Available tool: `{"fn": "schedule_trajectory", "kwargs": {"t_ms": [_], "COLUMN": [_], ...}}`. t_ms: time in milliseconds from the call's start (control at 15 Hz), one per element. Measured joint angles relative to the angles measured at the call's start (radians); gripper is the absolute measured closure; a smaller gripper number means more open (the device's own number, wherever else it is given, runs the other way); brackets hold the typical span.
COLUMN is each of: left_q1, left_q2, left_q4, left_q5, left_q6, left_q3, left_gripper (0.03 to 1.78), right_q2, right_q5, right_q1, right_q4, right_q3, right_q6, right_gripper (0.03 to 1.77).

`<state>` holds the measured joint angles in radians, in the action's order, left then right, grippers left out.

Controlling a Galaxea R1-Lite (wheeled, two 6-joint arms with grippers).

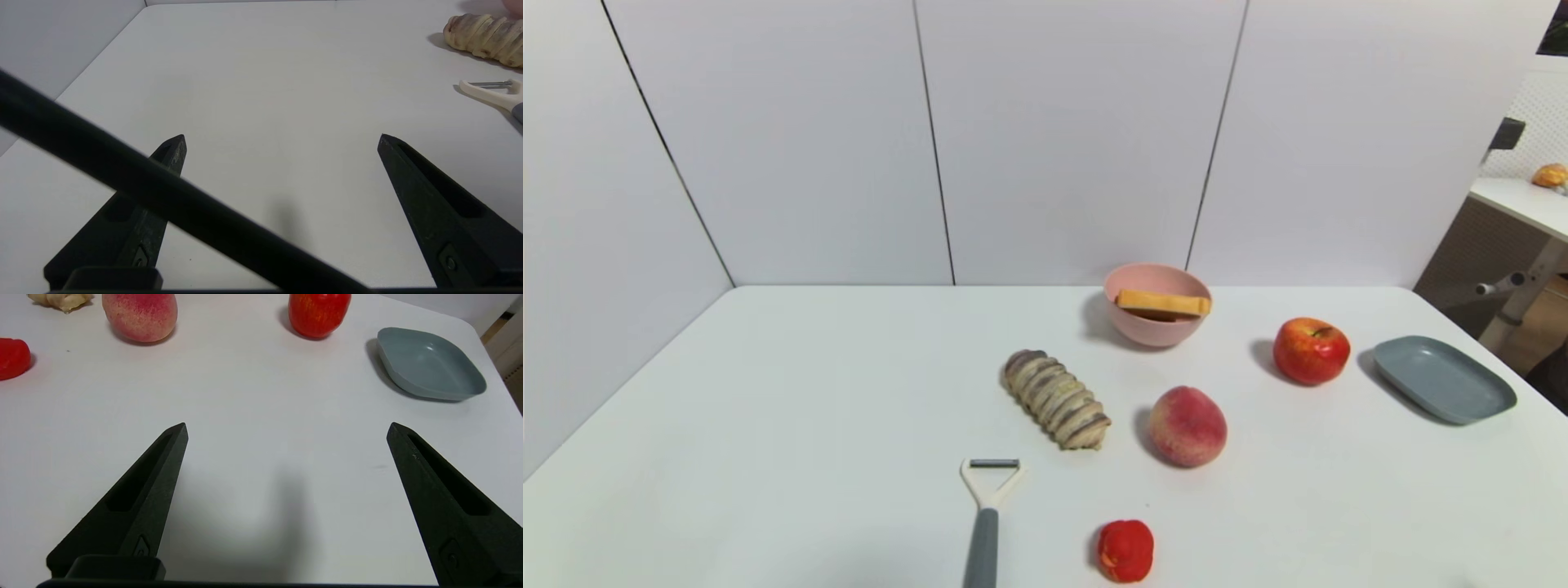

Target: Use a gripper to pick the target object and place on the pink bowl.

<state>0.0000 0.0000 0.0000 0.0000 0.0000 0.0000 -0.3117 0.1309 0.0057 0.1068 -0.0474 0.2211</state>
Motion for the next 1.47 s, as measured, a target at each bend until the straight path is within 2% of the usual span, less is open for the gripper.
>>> {"fn": "schedule_trajectory", "kwargs": {"t_ms": [133,267,333,467,1467], "left_q1": [0.000,0.000,0.000,0.000,0.000], "left_q2": [0.000,0.000,0.000,0.000,0.000], "left_q4": [0.000,0.000,0.000,0.000,0.000], "left_q5": [0.000,0.000,0.000,0.000,0.000], "left_q6": [0.000,0.000,0.000,0.000,0.000], "left_q3": [0.000,0.000,0.000,0.000,0.000], "left_gripper": [0.12,0.12,0.12,0.12,0.12], "right_q2": [0.112,0.204,0.233,0.279,0.314], "right_q5": [-0.014,-0.061,-0.089,-0.109,-0.118], "right_q1": [-0.004,-0.006,-0.006,-0.006,-0.006], "right_q4": [-0.054,-0.124,-0.136,-0.124,-0.104], "right_q3": [0.011,0.007,0.015,0.034,0.046], "right_q6": [-0.038,-0.090,-0.110,-0.142,-0.197], "right_gripper": [0.11,0.11,0.11,0.11,0.10]}}
